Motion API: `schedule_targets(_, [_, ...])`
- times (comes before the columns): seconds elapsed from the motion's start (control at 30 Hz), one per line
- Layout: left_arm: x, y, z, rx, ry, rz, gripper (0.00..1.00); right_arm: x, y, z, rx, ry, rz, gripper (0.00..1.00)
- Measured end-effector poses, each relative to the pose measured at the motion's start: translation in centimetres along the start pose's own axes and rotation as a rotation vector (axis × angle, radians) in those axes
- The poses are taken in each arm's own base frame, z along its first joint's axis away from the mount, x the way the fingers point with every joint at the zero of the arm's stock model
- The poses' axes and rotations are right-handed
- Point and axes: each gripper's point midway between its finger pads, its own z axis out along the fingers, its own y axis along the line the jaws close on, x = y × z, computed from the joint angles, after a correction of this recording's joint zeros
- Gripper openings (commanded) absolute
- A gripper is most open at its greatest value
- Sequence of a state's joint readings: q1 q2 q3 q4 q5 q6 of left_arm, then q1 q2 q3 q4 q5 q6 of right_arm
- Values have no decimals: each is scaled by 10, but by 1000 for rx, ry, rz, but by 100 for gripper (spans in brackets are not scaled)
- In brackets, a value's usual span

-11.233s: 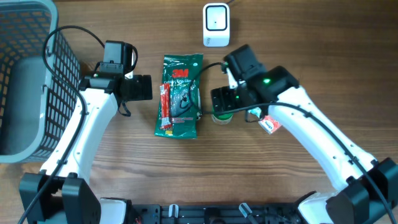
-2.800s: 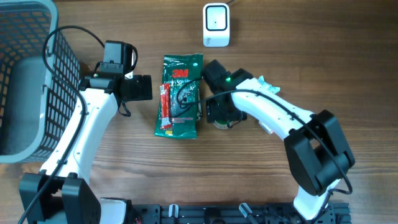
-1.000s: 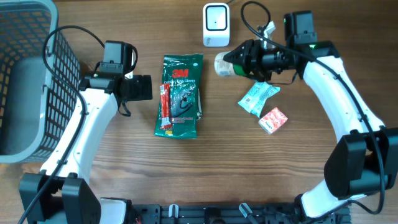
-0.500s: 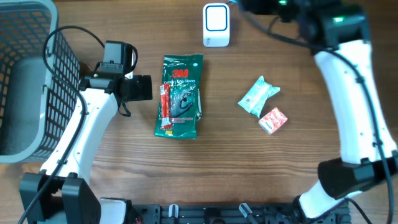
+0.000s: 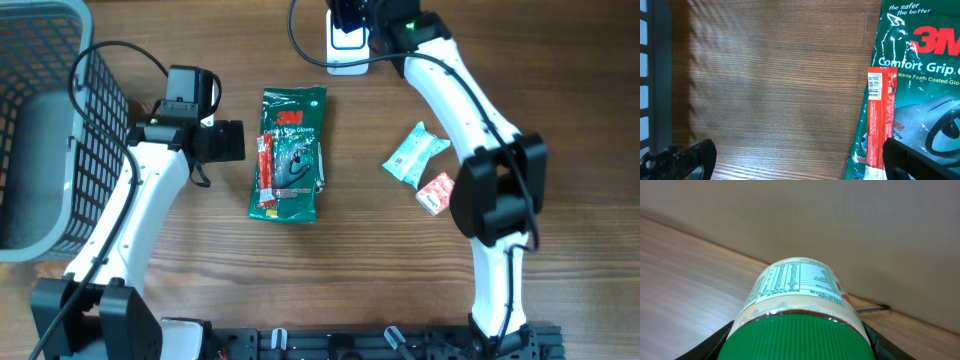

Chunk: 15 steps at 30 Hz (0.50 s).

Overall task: Scan the item barcode
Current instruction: 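Hold the jar's label in front of the white scanner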

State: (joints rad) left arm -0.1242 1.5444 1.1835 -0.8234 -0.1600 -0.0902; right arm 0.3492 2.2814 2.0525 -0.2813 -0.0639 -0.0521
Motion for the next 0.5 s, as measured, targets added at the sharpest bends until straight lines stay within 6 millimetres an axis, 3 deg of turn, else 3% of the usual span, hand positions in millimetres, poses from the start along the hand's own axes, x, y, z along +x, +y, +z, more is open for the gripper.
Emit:
schedule_targets(0.1, [0, 0, 0, 0, 0, 0, 100, 4, -8, 14, 20, -31, -1, 5])
schedule_targets(0.27, [0, 0, 0, 0, 0, 0, 100, -7, -23, 14, 110, -79, 44, 4])
schedule_targets(0.5, [0, 0, 0, 0, 0, 0, 100, 11, -31, 25, 149, -53, 155, 4])
